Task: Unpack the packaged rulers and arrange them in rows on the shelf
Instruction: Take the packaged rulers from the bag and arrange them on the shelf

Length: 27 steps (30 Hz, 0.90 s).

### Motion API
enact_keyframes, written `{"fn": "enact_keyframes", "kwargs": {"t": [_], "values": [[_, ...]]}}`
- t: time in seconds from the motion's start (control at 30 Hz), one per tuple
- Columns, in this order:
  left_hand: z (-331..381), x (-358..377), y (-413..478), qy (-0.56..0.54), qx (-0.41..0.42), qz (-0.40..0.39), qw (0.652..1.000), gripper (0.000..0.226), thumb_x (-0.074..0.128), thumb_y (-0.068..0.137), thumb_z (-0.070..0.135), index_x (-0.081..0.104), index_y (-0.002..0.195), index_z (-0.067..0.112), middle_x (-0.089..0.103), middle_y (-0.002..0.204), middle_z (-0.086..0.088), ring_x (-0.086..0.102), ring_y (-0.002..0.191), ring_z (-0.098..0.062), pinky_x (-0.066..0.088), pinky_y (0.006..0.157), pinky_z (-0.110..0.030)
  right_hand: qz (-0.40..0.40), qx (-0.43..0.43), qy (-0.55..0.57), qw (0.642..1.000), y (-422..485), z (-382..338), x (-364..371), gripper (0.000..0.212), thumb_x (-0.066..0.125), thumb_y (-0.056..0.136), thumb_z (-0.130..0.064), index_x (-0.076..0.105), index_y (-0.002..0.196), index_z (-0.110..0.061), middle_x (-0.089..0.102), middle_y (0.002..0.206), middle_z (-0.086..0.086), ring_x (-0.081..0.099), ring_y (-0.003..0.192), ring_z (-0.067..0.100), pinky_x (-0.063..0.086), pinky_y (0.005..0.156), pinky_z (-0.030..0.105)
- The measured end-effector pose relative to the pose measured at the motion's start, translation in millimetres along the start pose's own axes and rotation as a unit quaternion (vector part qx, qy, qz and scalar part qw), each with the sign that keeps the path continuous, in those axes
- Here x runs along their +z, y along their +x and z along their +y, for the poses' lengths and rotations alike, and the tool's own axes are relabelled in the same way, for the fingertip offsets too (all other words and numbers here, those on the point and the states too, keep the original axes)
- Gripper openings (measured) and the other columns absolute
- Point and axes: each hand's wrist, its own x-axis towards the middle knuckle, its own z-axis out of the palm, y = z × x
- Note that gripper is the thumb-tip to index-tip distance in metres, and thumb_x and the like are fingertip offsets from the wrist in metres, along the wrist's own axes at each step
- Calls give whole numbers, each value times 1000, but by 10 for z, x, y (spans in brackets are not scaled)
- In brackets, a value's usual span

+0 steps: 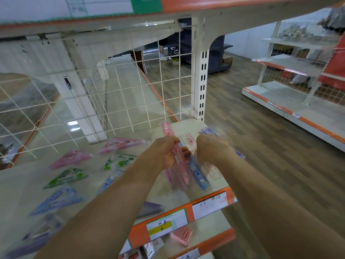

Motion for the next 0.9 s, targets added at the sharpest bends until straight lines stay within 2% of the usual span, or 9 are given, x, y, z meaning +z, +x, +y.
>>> {"fn": "enact_keyframes", "kwargs": {"t": [0.1, 0.17, 0.33, 0.4, 0.47, 0.6, 0.67, 0.83, 0.9], "values": [[-2, -5, 17, 9, 3, 7, 1000, 31, 38, 99, 8, 41, 129, -2, 55, 86, -20, 58, 70, -30, 51, 66, -44, -30, 1, 9, 1000, 46, 18, -40, 29, 58, 86, -9, 53, 115, -8, 52, 85, 0, 53, 82, 21, 42, 68, 28], [-6, -11, 25, 14, 5, 7, 1000, 33, 38, 99, 8, 40, 131, -1, 56, 88, -21, 59, 70, -30, 52, 65, -44, -52, 7, 27, 998, 70, 23, -58, 31, 62, 83, -8, 54, 113, -7, 49, 80, -1, 53, 81, 21, 46, 70, 29], [-13, -8, 63, 31, 12, 25, 999, 37, 39, 99, 8, 36, 135, 0, 60, 87, -21, 62, 70, -30, 55, 62, -45, -36, -6, 39, 999, 34, -5, -23, 29, 51, 87, 1, 53, 117, -3, 53, 102, 9, 49, 83, 21, 43, 71, 27], [-14, -6, 72, 32, 15, 27, 999, 37, 39, 99, 7, 36, 136, 1, 60, 88, -21, 62, 70, -30, 55, 60, -44, -33, -4, 35, 999, 41, -4, -21, 29, 51, 88, 0, 52, 117, -3, 51, 98, 8, 49, 83, 21, 44, 72, 27], [-20, -13, 78, 29, 14, 26, 999, 37, 39, 99, 7, 35, 136, 1, 60, 92, -22, 61, 71, -30, 54, 66, -45, -28, 3, 35, 999, 45, -5, -7, 29, 51, 89, -3, 52, 117, -3, 51, 94, 7, 51, 84, 22, 46, 74, 29], [-35, -14, 80, 24, 22, 15, 999, 38, 37, 98, 6, 36, 136, -2, 59, 108, -27, 61, 76, -33, 52, 70, -48, 0, 2, 33, 999, 37, -88, 71, 25, 46, 92, -5, 53, 117, -4, 60, 115, 11, 59, 103, 26, 45, 76, 30], [-33, -13, 62, 26, 24, 10, 999, 37, 36, 98, 5, 38, 134, -3, 58, 110, -27, 61, 76, -33, 52, 68, -48, 4, 8, 31, 999, 77, -121, 69, 26, 49, 93, -6, 53, 118, -3, 60, 117, 12, 59, 107, 27, 46, 77, 30], [-28, -17, 49, 26, 13, 7, 1000, 22, 35, 99, 5, 43, 119, 0, 59, 89, -21, 59, 68, -31, 51, 60, -43, 16, -9, 10, 1000, 182, -138, 55, 27, 47, 93, -5, 50, 120, -3, 60, 117, 12, 59, 108, 27, 45, 76, 29], [-23, -17, 49, 28, 11, 12, 999, 28, 35, 98, 6, 43, 124, 0, 60, 87, -21, 60, 67, -31, 55, 54, -39, 12, -15, 2, 1000, 202, -149, 77, 25, 47, 93, -5, 52, 117, -3, 59, 118, 11, 58, 109, 26, 43, 77, 28]]}}
